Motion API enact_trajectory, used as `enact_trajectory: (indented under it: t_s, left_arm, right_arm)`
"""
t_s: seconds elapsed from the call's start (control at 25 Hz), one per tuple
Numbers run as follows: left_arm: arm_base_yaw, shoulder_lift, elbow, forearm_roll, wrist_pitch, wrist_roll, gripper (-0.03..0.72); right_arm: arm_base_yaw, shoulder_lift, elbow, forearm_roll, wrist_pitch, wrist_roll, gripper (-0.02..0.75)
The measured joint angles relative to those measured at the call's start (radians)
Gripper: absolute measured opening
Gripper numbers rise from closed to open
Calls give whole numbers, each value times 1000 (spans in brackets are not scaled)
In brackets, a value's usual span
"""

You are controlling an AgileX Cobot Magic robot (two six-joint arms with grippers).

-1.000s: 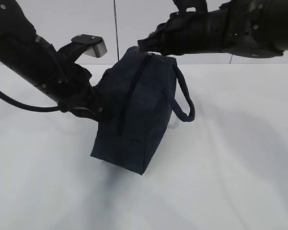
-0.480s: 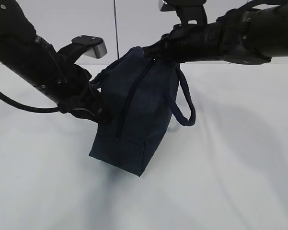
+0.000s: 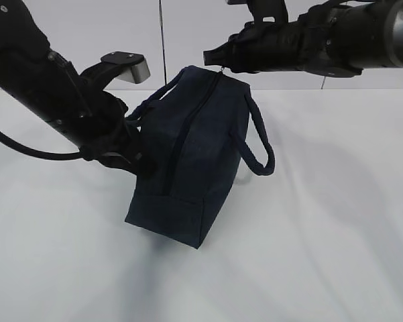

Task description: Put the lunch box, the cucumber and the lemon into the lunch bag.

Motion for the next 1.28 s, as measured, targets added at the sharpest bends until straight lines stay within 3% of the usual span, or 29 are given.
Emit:
enact_trajectory:
  t_s: [0.52, 0.84, 1.28]
  left_arm:
    - [0, -6, -10, 5, 62, -34, 8]
    - [0, -29, -232, 194, 280, -301, 235]
    - [0, 27, -434, 259, 328, -395, 257]
  right_arm:
    - [-12, 40, -30, -7, -77, 87, 0]
    - [-17, 40, -33, -16, -173, 123, 0]
    - [-17, 40, -33, -73, -249, 129, 0]
